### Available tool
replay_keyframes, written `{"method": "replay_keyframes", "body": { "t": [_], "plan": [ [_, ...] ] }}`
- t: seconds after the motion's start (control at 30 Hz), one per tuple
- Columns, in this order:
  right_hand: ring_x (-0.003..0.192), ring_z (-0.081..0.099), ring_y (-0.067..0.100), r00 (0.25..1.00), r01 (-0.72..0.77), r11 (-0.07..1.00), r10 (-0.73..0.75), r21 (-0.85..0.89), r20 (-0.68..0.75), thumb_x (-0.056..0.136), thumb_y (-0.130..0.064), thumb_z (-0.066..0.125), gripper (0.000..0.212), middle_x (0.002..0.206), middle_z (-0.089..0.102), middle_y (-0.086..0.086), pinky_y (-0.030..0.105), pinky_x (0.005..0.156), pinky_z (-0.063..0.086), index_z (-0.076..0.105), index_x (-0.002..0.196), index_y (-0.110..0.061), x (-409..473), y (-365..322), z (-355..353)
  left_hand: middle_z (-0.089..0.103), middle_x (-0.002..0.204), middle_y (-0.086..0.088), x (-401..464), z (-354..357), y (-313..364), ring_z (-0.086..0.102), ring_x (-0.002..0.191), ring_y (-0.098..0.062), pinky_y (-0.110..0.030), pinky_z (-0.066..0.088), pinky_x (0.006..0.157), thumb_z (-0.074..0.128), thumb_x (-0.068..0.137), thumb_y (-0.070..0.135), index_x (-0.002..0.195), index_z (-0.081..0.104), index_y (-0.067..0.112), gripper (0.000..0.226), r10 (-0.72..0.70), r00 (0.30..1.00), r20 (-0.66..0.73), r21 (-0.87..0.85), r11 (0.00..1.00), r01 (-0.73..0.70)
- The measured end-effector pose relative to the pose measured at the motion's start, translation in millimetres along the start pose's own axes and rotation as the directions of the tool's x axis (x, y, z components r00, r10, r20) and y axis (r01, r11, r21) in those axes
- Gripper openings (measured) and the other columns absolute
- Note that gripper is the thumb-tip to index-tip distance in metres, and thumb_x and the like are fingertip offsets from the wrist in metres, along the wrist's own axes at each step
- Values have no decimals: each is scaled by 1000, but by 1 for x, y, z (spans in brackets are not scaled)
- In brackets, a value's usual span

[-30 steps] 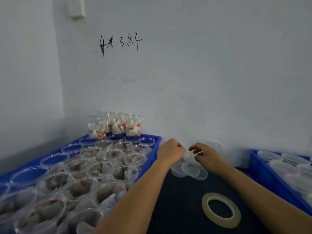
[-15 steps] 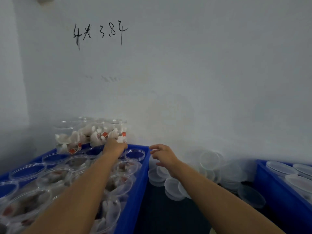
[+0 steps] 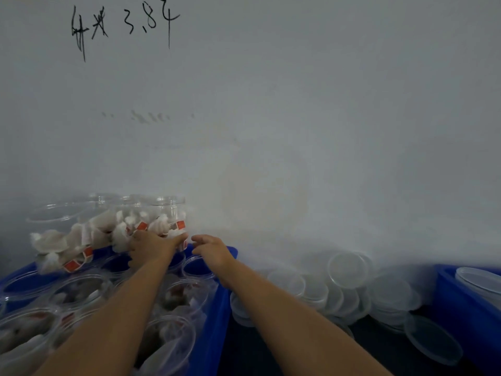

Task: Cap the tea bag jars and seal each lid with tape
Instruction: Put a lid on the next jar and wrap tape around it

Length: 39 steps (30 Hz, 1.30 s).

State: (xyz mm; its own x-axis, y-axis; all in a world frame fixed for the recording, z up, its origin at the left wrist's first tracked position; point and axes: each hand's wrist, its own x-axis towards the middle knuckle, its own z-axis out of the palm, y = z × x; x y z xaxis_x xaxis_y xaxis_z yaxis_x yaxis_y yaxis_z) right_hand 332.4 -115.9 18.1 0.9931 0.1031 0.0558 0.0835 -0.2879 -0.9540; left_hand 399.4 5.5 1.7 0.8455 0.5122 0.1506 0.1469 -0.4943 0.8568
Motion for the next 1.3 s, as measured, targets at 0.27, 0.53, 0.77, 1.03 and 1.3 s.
{"method": "replay_keyframes", "body": {
  "t": [0.27, 0.53, 0.77, 1.03, 1.3],
  "plan": [
    [128, 47, 28, 1000, -19, 999, 19, 37, 11, 96, 5, 38, 44, 140, 48, 17, 26, 99, 41, 44, 139, -3, -10, -3, 3, 48, 137, -27, -2, 13, 0, 49, 122, -46, -56, 32, 106, 80, 63, 61, 139, 32, -1, 109, -13, 1000, -17, 89, 996, 15],
    [131, 42, 26, 997, 48, 986, -39, 159, -61, 96, -1, 44, 54, 147, 38, 17, 15, 89, 38, 27, 146, 1, -34, -8, -31, 66, 118, -15, -40, 13, 14, 57, 118, -35, -54, 23, 114, 70, 66, 70, 134, 44, 0, 101, 142, 986, 89, 59, 987, -147],
    [75, 51, 5, 965, 177, 952, -118, 249, -234, 91, 3, 46, 32, 94, 56, 3, 4, 52, 40, 53, 122, -1, -87, -7, -60, 58, 110, -14, -141, 13, 38, 61, 96, -32, -39, 51, 72, 83, 67, 45, 117, 38, 6, 78, 196, 980, 37, -270, 946, -179],
    [118, 55, 15, 873, 327, 908, -183, 263, -452, 93, 2, 51, 49, 131, 53, 5, 25, 95, 48, 41, 136, -19, -190, 64, -84, 53, 127, -15, -298, 40, 26, 57, 112, -27, -32, 50, 84, 77, 75, 29, 131, 44, 7, 69, 245, 968, -52, -406, 880, -244],
    [116, 57, 8, 904, 243, 964, -183, 112, -387, 86, -3, 64, 59, 130, 55, -2, 30, 98, 48, 40, 136, -24, -290, 136, -77, 54, 93, 14, -354, 40, -58, 56, 80, -2, -24, 43, 61, 89, 62, 34, 112, 34, 34, 75, 155, 913, 378, -455, 890, 37]
  ]
}}
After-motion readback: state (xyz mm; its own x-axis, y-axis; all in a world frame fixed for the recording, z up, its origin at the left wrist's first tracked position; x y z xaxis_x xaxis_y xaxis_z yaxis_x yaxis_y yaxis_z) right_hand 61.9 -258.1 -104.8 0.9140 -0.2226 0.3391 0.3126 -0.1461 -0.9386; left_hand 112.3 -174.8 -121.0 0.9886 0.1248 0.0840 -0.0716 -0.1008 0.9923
